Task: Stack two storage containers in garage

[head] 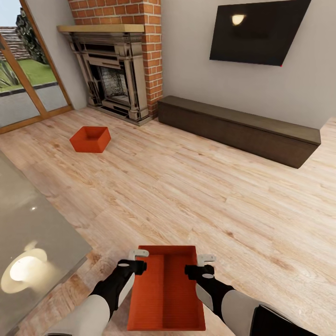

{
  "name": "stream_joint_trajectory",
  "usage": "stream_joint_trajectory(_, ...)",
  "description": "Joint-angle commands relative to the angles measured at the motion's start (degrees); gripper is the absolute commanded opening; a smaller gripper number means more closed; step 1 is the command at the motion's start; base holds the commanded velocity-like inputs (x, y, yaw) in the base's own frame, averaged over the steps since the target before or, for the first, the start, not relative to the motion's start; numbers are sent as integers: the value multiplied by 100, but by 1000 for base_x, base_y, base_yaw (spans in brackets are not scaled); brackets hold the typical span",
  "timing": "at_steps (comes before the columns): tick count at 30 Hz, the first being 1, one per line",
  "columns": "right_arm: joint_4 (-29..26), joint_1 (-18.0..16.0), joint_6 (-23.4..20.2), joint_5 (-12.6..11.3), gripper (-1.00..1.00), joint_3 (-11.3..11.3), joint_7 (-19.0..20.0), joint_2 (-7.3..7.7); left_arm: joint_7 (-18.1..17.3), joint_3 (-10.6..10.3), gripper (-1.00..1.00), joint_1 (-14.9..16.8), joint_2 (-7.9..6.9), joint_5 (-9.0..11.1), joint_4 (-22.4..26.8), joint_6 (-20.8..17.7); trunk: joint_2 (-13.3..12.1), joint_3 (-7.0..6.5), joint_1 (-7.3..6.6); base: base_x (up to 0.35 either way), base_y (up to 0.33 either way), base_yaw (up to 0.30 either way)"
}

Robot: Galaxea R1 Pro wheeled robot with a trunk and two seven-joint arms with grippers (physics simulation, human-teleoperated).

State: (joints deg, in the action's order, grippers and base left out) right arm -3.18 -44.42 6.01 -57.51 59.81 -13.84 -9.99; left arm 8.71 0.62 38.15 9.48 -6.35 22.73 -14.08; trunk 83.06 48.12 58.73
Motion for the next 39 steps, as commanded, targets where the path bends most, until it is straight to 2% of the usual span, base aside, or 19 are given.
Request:
stream_joint_trajectory(1,-5,-1,11,-58,100,48,-21,0,7,7,100,0,4,-59,11,0,2,4,0,0,0,0)
stream_joint_trajectory(7,-7,-3,12,-58,100,48,-22,12,50,9,100,-1,6,-60,12,183,2,4,0,0,0,0)
stream_joint_trajectory(31,-11,-5,-37,-50,100,48,4,32,59,40,100,-1,16,-2,29,188,2,4,0,0,0,0)
stream_joint_trajectory(37,-12,-5,-38,-50,100,48,-4,26,55,47,100,-1,27,6,30,191,243,112,131,0,0,0)
stream_joint_trajectory(39,-12,-5,-38,-50,100,48,-4,30,59,44,100,-1,22,3,30,194,243,112,131,0,0,0)
